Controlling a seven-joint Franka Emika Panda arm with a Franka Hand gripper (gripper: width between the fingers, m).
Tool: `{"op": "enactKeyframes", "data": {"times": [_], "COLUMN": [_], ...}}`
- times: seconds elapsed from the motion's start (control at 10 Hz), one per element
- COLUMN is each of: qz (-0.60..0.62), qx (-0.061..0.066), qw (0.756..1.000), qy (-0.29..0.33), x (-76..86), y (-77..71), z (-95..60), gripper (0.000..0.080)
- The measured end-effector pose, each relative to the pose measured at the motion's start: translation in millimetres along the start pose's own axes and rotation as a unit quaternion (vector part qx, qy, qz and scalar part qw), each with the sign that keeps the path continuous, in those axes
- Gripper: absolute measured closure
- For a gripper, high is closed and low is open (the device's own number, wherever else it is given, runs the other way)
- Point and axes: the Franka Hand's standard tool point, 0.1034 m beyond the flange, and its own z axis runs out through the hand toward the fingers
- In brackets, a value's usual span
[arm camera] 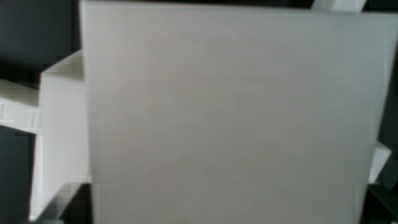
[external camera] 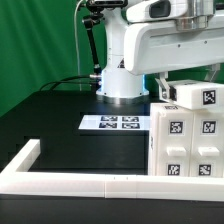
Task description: Assemble cabinet
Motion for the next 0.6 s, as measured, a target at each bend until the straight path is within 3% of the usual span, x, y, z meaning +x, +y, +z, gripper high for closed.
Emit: {"op": "enactKeyframes", "data": {"times": [0.6], "qz": [0.005], "qx": [-0.002], "qw": [1.000], "qy": [0.006], "x": [1.6], "y": [0.5], "z": [-0.2], "gripper": [0.0240]}}
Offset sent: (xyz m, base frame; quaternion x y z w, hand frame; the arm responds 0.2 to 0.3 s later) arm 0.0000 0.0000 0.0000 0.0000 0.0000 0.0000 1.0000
